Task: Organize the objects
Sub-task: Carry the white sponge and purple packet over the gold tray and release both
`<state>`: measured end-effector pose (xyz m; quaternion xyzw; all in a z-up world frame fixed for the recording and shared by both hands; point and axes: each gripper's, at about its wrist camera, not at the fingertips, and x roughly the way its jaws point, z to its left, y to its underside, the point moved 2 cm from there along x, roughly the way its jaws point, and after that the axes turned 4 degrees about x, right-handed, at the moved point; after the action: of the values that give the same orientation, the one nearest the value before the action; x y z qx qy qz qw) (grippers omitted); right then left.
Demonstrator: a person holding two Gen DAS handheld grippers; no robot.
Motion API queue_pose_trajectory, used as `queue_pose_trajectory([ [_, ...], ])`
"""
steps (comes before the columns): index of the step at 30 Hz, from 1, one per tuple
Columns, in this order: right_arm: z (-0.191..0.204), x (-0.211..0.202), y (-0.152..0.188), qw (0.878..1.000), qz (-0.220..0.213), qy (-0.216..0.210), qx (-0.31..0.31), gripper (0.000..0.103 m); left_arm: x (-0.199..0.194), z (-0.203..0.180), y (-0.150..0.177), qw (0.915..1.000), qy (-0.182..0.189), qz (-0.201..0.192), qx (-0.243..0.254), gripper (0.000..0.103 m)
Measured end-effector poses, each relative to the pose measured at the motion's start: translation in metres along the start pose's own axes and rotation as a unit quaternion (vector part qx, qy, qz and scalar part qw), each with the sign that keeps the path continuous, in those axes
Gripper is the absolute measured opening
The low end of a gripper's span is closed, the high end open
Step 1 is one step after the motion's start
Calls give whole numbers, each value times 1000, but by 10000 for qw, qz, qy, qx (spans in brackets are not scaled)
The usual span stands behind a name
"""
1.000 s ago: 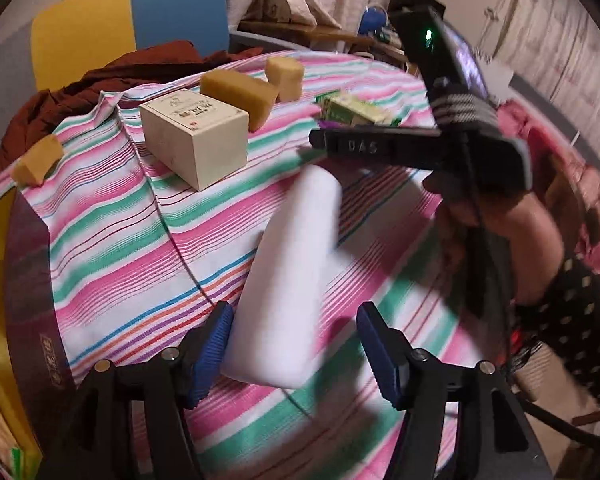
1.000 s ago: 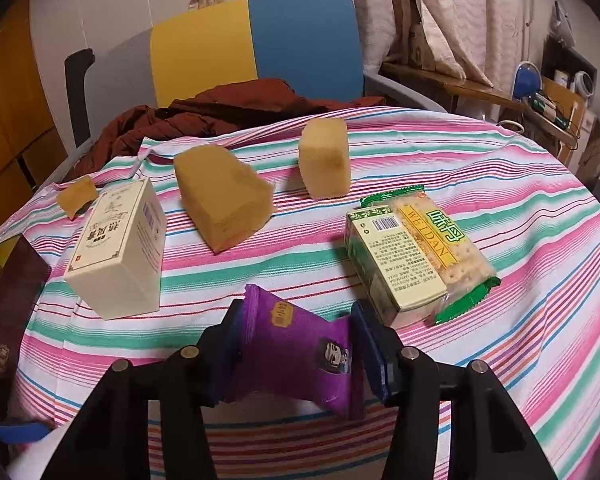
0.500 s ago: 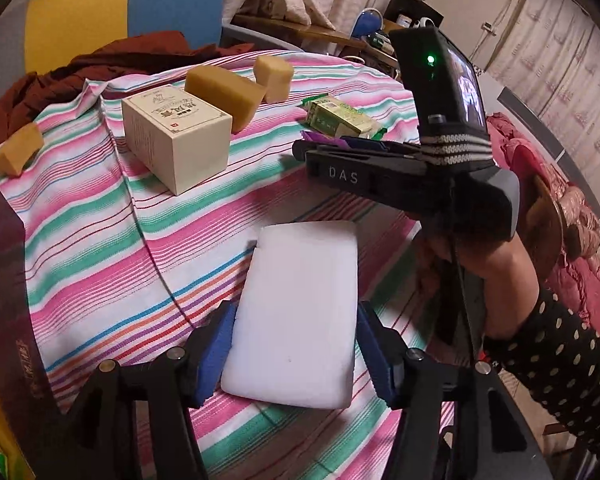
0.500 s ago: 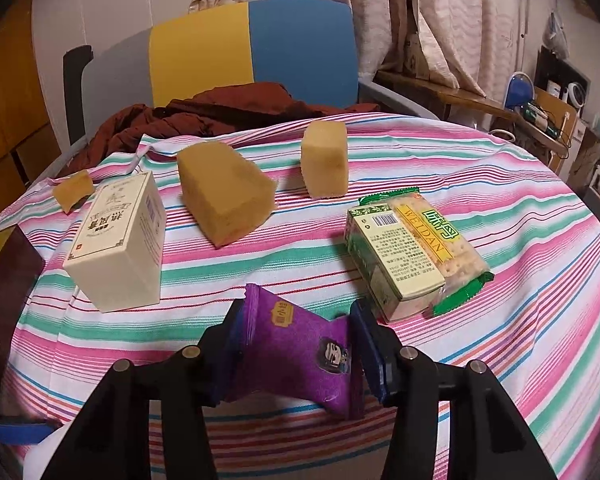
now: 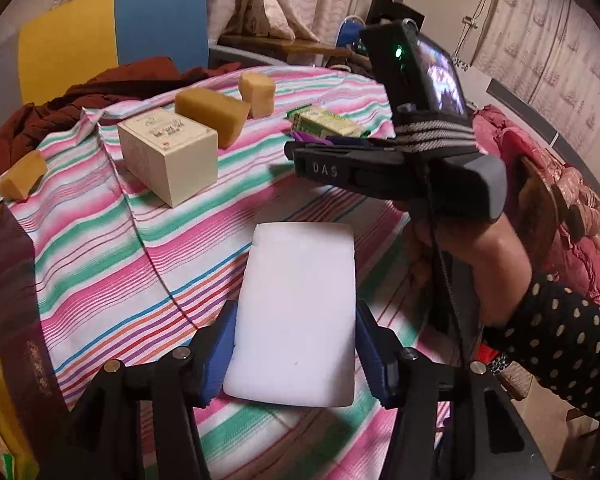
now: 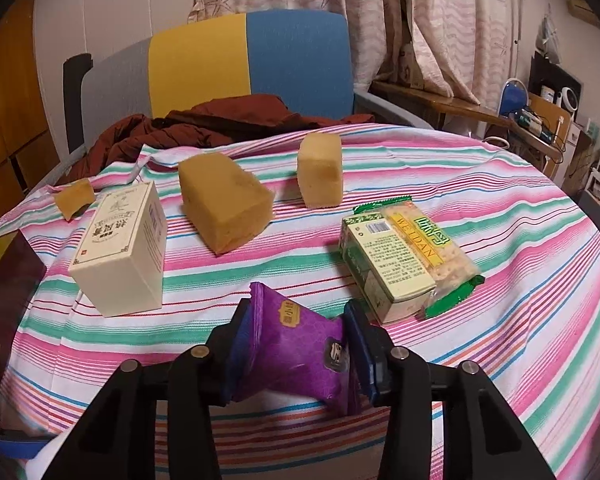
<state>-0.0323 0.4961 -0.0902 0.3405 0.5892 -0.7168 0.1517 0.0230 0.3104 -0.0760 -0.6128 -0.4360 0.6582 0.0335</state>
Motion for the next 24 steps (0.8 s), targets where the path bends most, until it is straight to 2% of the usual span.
queue_pose_trajectory([
  [5, 5, -8, 1, 9999, -139, -34, -38, 44, -15, 3, 3, 9997, -61, -211, -52, 57],
  [12, 12, -19, 9, 9997, -220, -109, -8, 44, -42, 19, 12, 9975, -123, -555, -423, 57],
  [17, 23, -27, 19, 9997, -170, -170, -19, 44, -65, 28, 16, 9950, -163, -835, -519, 57],
  [24, 47, -44, 40, 9987, -28, -503, 89, 44, -89, 54, 33, 9908, -302, -970, -900, 57],
])
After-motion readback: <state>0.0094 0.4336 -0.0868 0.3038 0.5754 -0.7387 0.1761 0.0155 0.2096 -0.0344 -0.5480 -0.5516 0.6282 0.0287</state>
